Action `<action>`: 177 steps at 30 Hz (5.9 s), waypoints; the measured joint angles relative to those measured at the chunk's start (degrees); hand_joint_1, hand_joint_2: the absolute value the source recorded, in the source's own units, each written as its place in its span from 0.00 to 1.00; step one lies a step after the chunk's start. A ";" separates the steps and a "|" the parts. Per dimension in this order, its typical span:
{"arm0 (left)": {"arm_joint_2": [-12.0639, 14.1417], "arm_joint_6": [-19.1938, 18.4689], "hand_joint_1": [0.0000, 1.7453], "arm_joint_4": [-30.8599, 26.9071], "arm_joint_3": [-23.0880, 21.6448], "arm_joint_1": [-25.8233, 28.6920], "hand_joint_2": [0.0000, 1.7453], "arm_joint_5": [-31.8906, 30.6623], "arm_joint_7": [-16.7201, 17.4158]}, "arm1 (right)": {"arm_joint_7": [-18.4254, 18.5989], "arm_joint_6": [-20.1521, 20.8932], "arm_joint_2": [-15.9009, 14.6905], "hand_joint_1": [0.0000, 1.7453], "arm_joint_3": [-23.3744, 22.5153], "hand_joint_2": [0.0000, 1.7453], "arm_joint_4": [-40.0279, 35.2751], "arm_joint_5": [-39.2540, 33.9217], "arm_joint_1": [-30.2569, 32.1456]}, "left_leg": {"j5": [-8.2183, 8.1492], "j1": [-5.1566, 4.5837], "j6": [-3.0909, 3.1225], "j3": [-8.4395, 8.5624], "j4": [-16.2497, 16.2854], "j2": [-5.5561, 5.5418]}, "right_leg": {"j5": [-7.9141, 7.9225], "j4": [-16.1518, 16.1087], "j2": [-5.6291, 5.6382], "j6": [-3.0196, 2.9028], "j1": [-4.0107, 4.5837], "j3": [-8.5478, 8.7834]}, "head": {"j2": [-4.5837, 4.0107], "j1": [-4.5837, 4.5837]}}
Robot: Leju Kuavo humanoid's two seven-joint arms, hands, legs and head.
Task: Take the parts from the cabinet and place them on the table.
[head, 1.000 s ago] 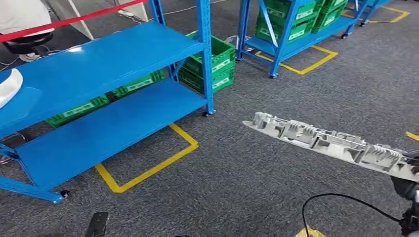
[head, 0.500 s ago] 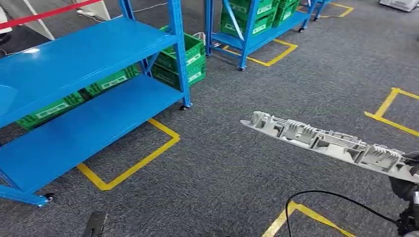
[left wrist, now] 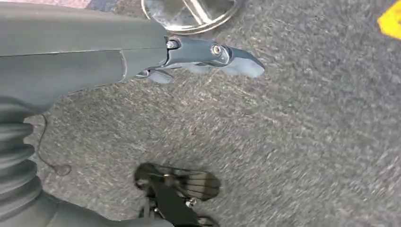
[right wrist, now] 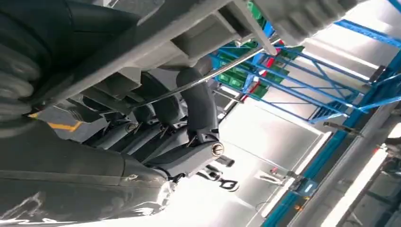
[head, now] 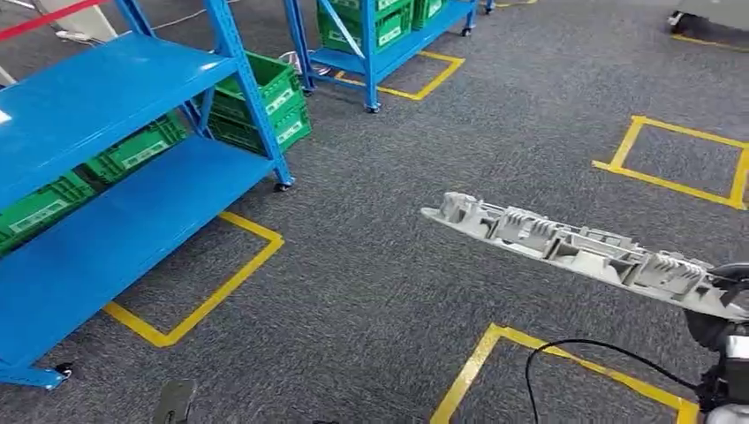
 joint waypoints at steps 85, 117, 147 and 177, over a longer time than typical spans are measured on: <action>0.00 2.03 0.00 0.00 -2.29 -0.23 1.00 -2.95 1.27 | -1.37 -5.28 0.11 1.00 4.74 1.00 2.15 2.60 -3.40 | -2.98 0.41 -0.81 20.56 -15.99 4.41 | 5.93 5.65 -3.74 0.45 -0.28 -12.31 | 0.00 0.53; 0.04 2.10 0.00 0.02 -2.12 -0.23 1.00 -2.64 1.90 | 2.93 -27.02 -0.35 1.00 10.34 1.00 -7.69 43.41 -1.24 | 5.09 0.55 -0.64 5.91 -14.04 1.59 | -1.36 3.27 -1.85 0.68 -0.40 -1.93 | -0.02 0.15; 0.11 1.66 0.00 0.02 -1.95 -0.35 1.00 -2.60 1.27 | 4.63 -27.19 -0.33 1.00 8.63 1.00 -7.23 44.94 -1.27 | 4.62 0.67 -0.90 8.04 -15.53 4.04 | -2.53 3.48 -1.69 0.55 -0.58 -1.35 | -0.02 0.28; 0.28 2.12 0.00 0.00 -1.38 0.08 1.00 -1.51 0.66 | 6.75 -27.50 -0.52 1.00 9.25 1.00 -4.87 44.15 -3.48 | -2.10 0.04 -0.49 18.74 -13.87 3.51 | 2.25 6.46 -2.62 0.07 0.00 -8.99 | -0.02 0.02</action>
